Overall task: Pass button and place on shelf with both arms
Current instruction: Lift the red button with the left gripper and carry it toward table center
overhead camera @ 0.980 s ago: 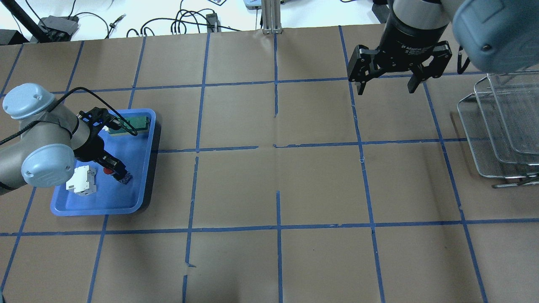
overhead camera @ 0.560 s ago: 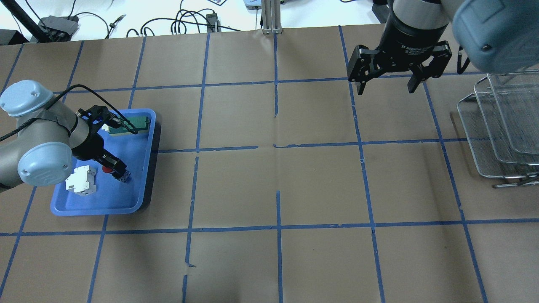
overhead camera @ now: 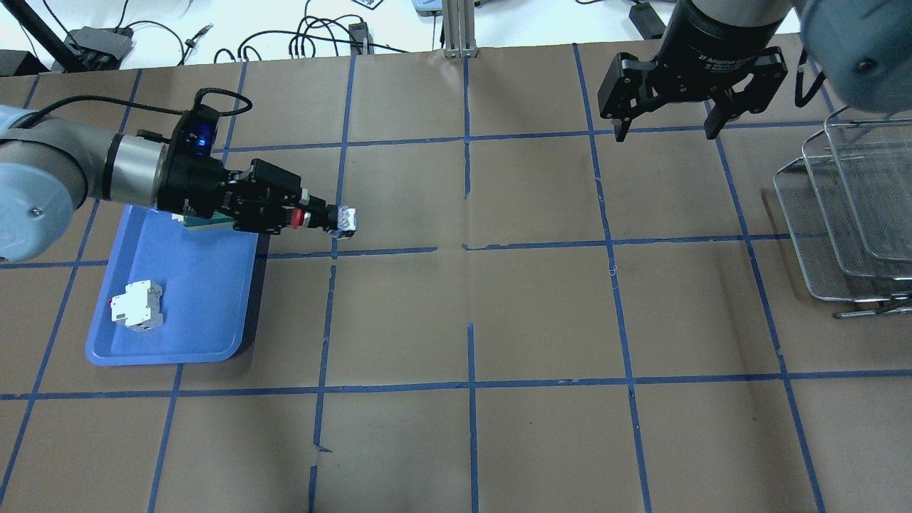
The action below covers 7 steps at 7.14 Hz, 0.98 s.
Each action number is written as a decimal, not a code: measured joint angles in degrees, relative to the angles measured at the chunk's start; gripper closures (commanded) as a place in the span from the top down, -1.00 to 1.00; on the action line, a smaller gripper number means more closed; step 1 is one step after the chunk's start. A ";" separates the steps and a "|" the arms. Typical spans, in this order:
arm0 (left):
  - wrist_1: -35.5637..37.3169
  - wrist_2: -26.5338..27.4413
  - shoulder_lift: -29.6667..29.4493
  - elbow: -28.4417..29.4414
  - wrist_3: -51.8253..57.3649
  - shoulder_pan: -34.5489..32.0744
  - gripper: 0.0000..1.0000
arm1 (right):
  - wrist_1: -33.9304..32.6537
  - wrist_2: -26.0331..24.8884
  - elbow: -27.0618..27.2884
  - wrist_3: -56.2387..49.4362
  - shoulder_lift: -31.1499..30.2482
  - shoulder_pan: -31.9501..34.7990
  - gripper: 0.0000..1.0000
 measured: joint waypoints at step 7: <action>2.51 -32.42 -0.53 -3.39 -9.71 -14.76 -1.00 | -1.74 8.19 6.18 -12.06 -10.12 -2.78 1.00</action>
